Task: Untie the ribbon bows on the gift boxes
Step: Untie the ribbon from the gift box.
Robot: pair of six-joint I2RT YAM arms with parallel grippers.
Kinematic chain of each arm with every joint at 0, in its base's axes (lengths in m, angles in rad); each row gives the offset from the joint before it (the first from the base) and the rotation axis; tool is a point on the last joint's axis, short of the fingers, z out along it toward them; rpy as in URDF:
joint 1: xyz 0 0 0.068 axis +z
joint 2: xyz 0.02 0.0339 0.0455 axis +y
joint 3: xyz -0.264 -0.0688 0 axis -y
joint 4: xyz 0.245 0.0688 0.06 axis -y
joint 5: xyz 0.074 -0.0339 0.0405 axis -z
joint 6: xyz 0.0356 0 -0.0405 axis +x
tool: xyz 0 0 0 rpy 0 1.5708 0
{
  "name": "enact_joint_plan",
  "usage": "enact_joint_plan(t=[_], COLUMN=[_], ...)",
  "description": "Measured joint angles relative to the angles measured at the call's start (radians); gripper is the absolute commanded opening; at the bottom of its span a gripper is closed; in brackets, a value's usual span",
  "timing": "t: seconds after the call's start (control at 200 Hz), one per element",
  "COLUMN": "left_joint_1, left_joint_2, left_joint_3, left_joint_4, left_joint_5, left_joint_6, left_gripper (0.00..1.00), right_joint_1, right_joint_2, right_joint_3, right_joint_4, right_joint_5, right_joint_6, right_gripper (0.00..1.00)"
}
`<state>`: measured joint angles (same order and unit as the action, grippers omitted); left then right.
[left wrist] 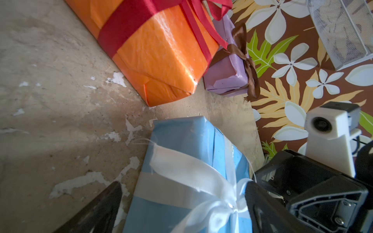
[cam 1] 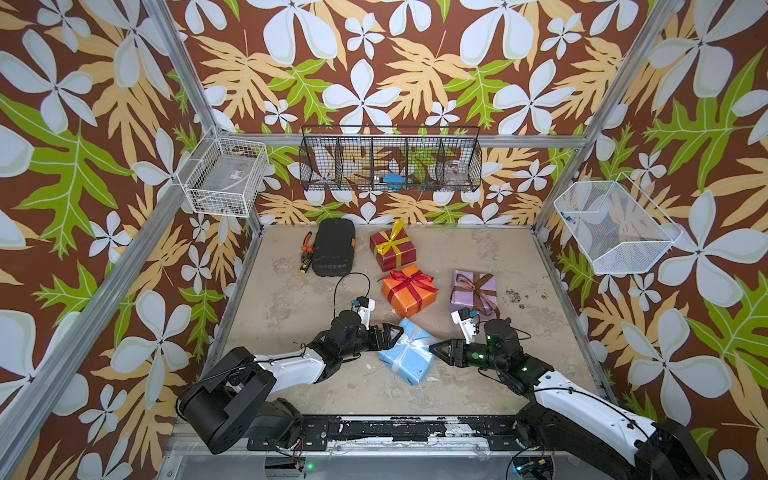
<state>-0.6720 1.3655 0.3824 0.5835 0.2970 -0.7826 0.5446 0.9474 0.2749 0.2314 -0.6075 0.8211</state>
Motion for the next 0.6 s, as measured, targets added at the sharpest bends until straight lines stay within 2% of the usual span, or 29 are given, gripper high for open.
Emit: enact_joint_plan(t=[0.165,0.36,0.595], left_joint_1=[-0.014,-0.019,-0.019], left_joint_2=[-0.013,-0.029,-0.037], left_joint_3=[-0.032,-0.071,-0.089], left_joint_4=[0.027,0.05,0.064], left_joint_5=[0.004,0.011,0.022], left_joint_6=[-0.008,-0.026,-0.031], left_gripper=[0.97,0.96,0.96], right_joint_1=[0.0,-0.001,0.001], right_joint_2=[0.084,0.143,0.257], right_joint_3=[0.006,0.044,0.076], right_joint_4=[0.102,0.142,0.249], right_joint_5=[-0.011,0.085,0.101], right_joint_6=[0.035,0.022,0.016], right_gripper=[0.49,0.51,0.51])
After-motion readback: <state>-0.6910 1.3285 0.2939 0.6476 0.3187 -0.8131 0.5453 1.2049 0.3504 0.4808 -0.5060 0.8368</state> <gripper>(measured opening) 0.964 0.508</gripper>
